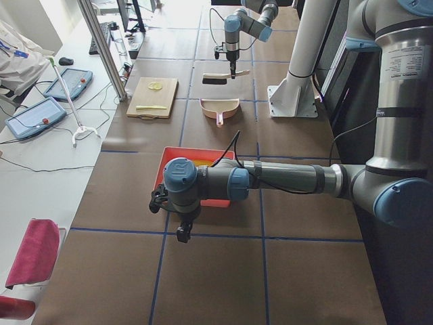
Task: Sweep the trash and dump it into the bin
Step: 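Carry the brush back with the right gripper and set it down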
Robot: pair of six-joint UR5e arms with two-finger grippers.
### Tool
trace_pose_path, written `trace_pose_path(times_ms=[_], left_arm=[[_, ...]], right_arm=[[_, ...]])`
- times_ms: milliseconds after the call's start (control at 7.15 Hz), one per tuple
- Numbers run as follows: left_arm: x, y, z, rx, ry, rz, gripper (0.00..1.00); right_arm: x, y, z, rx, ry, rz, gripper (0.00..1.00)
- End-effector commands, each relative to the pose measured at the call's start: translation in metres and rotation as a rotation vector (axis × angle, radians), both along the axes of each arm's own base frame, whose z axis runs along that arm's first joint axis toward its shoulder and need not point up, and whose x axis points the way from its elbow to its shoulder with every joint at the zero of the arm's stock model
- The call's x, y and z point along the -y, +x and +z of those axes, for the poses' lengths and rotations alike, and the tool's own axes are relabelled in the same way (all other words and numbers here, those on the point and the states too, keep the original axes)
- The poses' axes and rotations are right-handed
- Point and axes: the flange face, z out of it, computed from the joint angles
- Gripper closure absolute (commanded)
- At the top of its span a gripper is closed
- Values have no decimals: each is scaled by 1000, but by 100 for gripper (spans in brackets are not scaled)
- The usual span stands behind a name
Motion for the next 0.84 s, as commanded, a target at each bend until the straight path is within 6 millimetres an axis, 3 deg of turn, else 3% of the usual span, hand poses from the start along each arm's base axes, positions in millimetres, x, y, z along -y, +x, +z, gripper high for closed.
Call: trace_pose_path(times_ms=[0,280,560,700], left_arm=[[-1,-5,3,51,-35,-50,0],[-15,-5,18,56,-10,-53,0],[-13,-5,14,50,-15,-54,0],[-13,-4,15,47,-23,-49,0]], right_arm=[[15,15,-1,7,3,16,100],[30,67,20,20,5,-5,100],[65,136,69,-3,45,-44,100],[85,180,106,-20,79,-86,100]])
